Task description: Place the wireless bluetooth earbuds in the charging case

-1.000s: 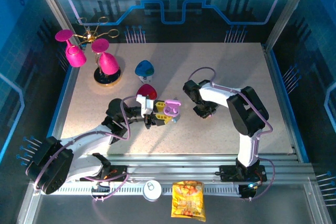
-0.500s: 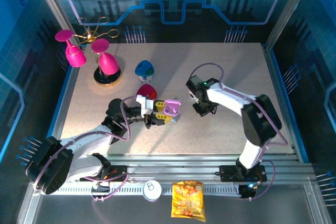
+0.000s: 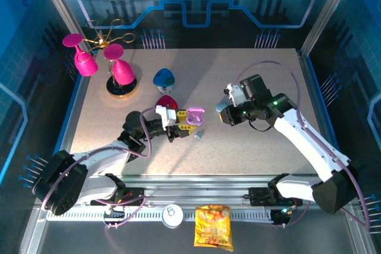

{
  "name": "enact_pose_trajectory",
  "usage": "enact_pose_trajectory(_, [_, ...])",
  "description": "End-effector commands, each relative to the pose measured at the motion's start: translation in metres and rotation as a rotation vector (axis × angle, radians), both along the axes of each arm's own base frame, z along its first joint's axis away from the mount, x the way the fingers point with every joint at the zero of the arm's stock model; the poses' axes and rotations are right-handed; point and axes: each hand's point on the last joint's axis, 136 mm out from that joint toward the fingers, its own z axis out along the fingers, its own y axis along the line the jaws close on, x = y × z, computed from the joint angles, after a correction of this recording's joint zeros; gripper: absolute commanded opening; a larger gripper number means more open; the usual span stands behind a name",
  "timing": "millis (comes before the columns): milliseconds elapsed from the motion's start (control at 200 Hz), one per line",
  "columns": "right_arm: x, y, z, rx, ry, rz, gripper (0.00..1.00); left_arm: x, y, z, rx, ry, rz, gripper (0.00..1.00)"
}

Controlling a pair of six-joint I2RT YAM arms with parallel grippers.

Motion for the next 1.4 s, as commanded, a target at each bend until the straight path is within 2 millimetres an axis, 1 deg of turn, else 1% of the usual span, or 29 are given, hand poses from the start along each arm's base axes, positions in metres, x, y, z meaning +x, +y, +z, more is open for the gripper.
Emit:
enact_pose_trajectory(0, [-0.017, 0.021, 0.037, 0.211, 0.005, 0.067, 0.1, 0.012, 0.003, 0.006, -0.025, -0.069, 0.067, 0.33])
enact_pose_trajectory(105, [-0.026, 0.033, 0.062, 0.323, -0.014, 0.118, 0.1, 0.019, 0.002, 0.004, -0.027, -0.064, 0.09, 0.32])
enact_pose_trajectory(195, [-0.034, 0.041, 0.077, 0.36, -0.053, 0.16, 0.1, 0.022, 0.001, 0.004, -0.028, -0.067, 0.095, 0.32])
enact_pose_trajectory(395, [-0.046, 0.07, 0.104, 0.43, -0.14, 0.256, 0.09, 0.025, 0.0, 0.004, -0.032, -0.073, 0.1, 0.32])
enact_pose_trajectory(475, [-0.047, 0.083, 0.109, 0.434, -0.175, 0.286, 0.09, 0.025, 0.0, 0.004, -0.037, -0.072, 0.098, 0.32])
enact_pose_trajectory(555, [-0.044, 0.093, 0.109, 0.427, -0.2, 0.298, 0.07, 0.025, 0.0, 0.006, -0.044, -0.074, 0.097, 0.32])
enact_pose_trajectory(730, [-0.036, 0.113, 0.1, 0.394, -0.225, 0.314, 0.07, 0.024, 0.002, 0.01, -0.052, -0.083, 0.109, 0.32])
enact_pose_trajectory(805, [-0.032, 0.117, 0.097, 0.378, -0.238, 0.307, 0.07, 0.024, 0.003, 0.011, -0.055, -0.086, 0.113, 0.32])
enact_pose_trajectory(1026, [-0.02, 0.117, 0.085, 0.323, -0.248, 0.265, 0.06, 0.022, 0.004, 0.012, -0.05, -0.093, 0.115, 0.32])
enact_pose_trajectory(1276, [-0.018, 0.113, 0.093, 0.342, -0.273, 0.241, 0.06, 0.022, 0.005, 0.011, -0.049, -0.094, 0.118, 0.32])
enact_pose_trajectory(1396, [-0.014, 0.111, 0.088, 0.332, -0.261, 0.223, 0.06, 0.022, 0.004, 0.013, -0.058, -0.095, 0.113, 0.32])
